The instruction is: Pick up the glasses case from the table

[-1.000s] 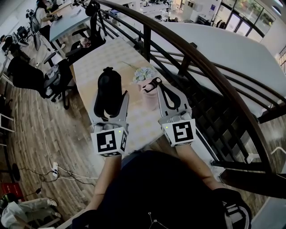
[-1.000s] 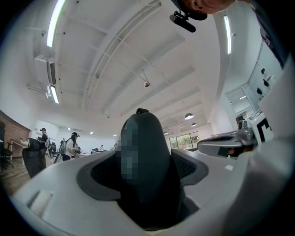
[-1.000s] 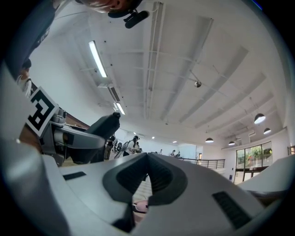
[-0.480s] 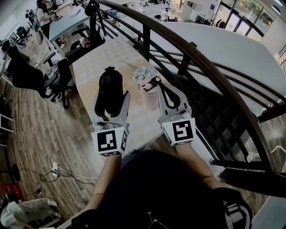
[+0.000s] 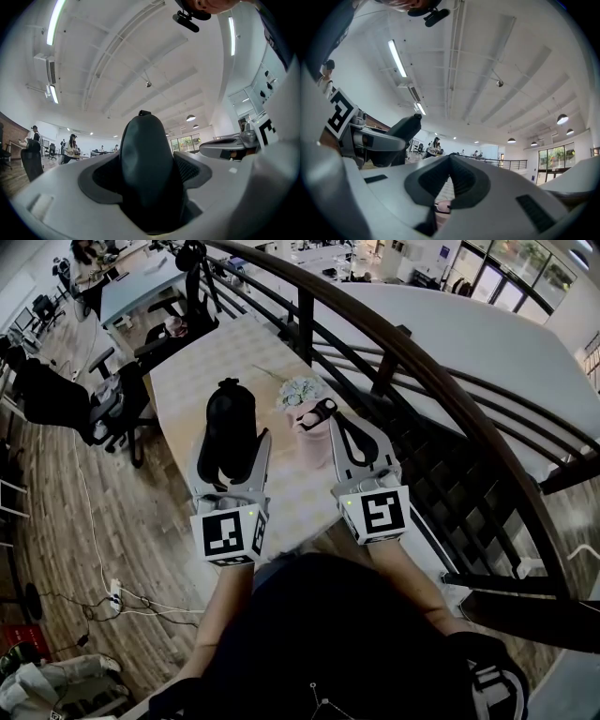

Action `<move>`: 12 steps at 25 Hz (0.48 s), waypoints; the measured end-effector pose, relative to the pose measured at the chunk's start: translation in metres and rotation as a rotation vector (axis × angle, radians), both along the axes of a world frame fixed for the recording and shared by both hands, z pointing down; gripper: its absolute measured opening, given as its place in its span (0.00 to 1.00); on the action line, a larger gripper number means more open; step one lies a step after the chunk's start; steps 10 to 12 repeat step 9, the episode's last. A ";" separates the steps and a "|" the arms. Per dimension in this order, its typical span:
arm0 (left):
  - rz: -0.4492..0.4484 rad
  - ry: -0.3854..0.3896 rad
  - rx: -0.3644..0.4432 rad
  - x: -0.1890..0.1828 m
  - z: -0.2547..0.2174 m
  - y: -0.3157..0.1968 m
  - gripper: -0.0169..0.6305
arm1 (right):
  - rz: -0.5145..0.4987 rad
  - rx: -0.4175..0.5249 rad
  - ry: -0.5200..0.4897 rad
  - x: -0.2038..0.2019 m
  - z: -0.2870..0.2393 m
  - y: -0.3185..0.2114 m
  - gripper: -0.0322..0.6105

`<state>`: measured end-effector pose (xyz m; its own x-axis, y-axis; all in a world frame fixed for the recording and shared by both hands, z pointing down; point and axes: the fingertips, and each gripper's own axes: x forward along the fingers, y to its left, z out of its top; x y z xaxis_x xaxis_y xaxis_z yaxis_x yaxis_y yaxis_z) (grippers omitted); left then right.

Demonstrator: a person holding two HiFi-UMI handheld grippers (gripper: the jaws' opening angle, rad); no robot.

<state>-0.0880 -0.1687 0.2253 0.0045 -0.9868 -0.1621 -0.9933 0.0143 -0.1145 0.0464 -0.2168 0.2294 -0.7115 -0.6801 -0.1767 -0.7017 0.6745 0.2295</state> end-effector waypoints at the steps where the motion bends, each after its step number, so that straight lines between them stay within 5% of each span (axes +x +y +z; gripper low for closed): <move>1: 0.000 0.001 0.000 -0.001 -0.001 0.000 0.58 | 0.000 0.002 0.004 -0.001 -0.001 0.000 0.07; 12: -0.002 0.001 0.002 -0.003 0.003 0.001 0.58 | -0.002 0.004 0.014 -0.004 0.004 0.000 0.07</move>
